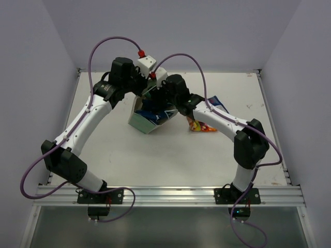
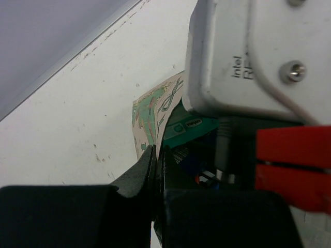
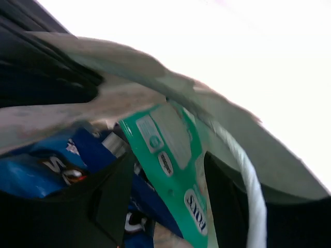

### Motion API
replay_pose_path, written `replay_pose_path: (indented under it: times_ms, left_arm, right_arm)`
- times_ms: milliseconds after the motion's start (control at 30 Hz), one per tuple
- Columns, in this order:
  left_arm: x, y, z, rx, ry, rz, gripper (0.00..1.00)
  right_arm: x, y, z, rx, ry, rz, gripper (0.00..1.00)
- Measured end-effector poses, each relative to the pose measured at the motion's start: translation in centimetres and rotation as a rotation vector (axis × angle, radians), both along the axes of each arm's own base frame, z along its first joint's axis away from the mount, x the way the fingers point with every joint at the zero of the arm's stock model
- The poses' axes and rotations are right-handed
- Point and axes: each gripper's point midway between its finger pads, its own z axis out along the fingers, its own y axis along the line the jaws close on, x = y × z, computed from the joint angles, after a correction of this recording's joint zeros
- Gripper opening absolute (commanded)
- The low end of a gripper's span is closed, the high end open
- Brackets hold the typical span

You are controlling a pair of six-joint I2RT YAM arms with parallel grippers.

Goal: Take the snacks out of the paper bag

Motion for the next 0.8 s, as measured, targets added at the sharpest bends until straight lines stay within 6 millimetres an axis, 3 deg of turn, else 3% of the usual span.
replay_pose_path:
  times_ms: [367, 467, 633, 800]
  left_arm:
    - [-0.4, 0.1, -0.1, -0.005, 0.007, 0.000, 0.00]
    - [-0.5, 0.2, -0.1, -0.004, 0.009, 0.000, 0.00]
    - [-0.8, 0.3, -0.3, -0.003, 0.012, 0.001, 0.00]
    - [-1.3, 0.5, -0.5, -0.003, 0.012, 0.000, 0.00]
  right_arm:
    - [1.0, 0.9, -4.4, -0.027, 0.070, -0.011, 0.60]
    - [1.1, 1.0, -4.6, -0.019, 0.074, -0.015, 0.60]
    - [1.2, 1.2, -4.5, 0.000, 0.074, -0.017, 0.76]
    - [0.8, 1.7, -4.4, 0.019, 0.090, 0.020, 0.81]
